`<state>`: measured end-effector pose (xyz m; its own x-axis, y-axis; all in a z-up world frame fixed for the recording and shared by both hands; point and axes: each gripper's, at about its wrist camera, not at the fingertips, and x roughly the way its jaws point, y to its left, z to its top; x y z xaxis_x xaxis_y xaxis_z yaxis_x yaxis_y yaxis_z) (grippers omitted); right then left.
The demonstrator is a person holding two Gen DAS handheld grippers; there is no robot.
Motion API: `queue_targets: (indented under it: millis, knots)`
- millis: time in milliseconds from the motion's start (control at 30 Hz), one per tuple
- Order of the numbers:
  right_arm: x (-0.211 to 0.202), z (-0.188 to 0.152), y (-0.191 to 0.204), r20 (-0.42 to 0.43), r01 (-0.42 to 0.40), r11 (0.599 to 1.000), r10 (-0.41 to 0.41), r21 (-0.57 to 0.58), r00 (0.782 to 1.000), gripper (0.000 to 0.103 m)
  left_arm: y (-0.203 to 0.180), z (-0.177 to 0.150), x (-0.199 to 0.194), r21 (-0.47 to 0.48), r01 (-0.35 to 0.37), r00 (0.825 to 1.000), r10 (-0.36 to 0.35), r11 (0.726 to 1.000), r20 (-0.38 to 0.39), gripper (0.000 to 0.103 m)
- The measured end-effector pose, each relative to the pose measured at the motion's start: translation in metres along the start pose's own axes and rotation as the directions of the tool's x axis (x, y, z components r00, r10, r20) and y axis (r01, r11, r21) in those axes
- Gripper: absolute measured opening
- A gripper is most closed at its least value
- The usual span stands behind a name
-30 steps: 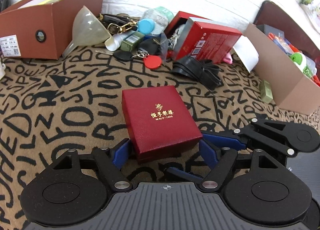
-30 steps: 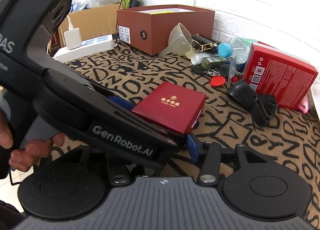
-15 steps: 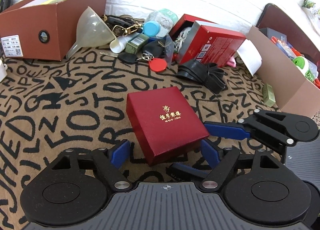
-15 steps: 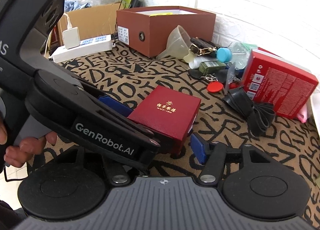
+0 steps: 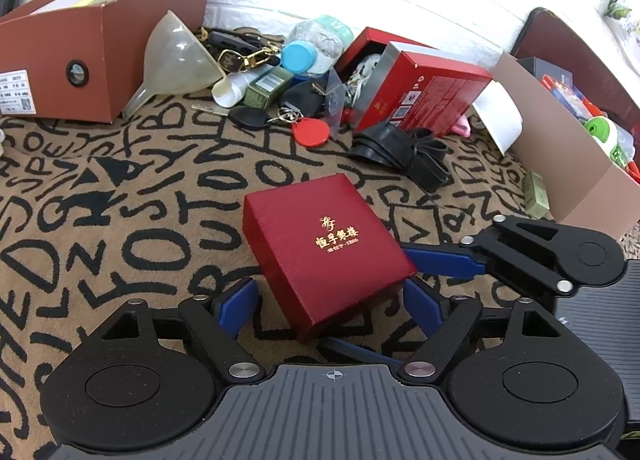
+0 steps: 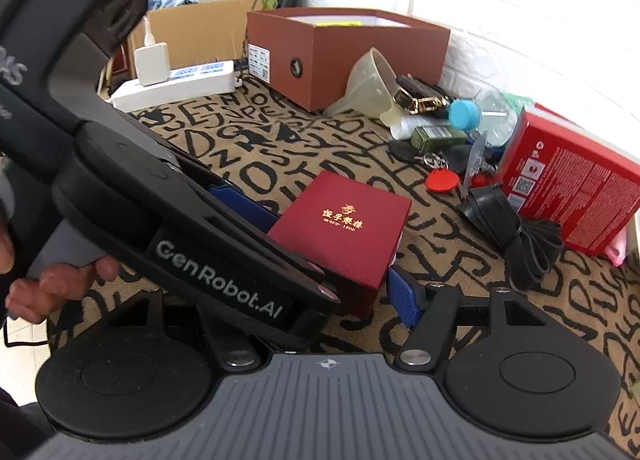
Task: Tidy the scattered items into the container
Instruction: 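Close the left gripper on the red jewelry box and lift it, then carry the red jewelry box with the left gripper over the shoebox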
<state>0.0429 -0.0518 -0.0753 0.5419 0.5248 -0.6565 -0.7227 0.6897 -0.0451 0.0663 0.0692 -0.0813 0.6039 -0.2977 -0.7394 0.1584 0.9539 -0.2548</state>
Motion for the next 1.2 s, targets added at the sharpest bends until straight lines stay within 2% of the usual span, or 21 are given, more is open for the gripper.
queue_targets:
  millis: [167,233,400,733,800,1033,1200]
  knots:
    - [0.005,0.000,-0.001,0.009,0.007,1.000,-0.008,0.023,1.000,0.074,0.002,0.002,0.003,-0.011,0.006,1.000,-0.006,1.000,0.000,0.089]
    - [0.006,0.000,-0.003,0.018,0.009,0.999,-0.010,0.038,1.000,0.078,0.003,0.003,0.004,-0.017,0.006,1.000,-0.006,1.000,0.005,0.089]
    - [0.010,0.001,-0.004,0.033,0.004,0.998,-0.006,0.055,0.999,0.078,0.003,0.009,0.008,-0.028,0.015,1.000,-0.014,0.999,0.012,0.089]
    - [-0.007,0.009,0.014,0.095,0.067,0.997,-0.064,-0.031,0.993,0.076,0.001,0.009,-0.009,-0.047,0.019,0.999,-0.017,0.999,0.034,0.086]
    - [-0.011,0.014,0.015,0.104,0.073,0.997,-0.068,-0.037,0.992,0.076,0.002,0.011,-0.015,-0.058,0.024,0.999,-0.021,0.998,0.046,0.082]
    - [-0.025,0.036,0.023,0.179,0.088,0.992,-0.072,-0.086,0.981,0.076,0.007,0.028,-0.045,-0.072,0.018,0.993,-0.010,0.997,0.118,0.079]
    - [-0.027,0.066,0.030,0.234,0.116,0.981,-0.078,-0.153,0.969,0.076,0.022,0.053,-0.066,-0.093,0.020,0.984,-0.003,0.995,0.179,0.078]
